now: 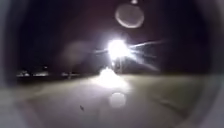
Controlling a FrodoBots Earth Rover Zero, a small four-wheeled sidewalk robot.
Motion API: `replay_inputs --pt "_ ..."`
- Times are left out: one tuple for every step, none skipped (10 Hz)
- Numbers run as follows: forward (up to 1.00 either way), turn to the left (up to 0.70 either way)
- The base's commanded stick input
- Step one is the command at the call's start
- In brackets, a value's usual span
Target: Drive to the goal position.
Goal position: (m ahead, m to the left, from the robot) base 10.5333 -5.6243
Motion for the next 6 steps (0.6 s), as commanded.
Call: replay_inputs --pt "0.85 0.03" --pt "0.85 0.03" --pt "0.85 0.03" --pt "0.85 0.03" --pt "0.85 0.03" --pt "0.85 0.03"
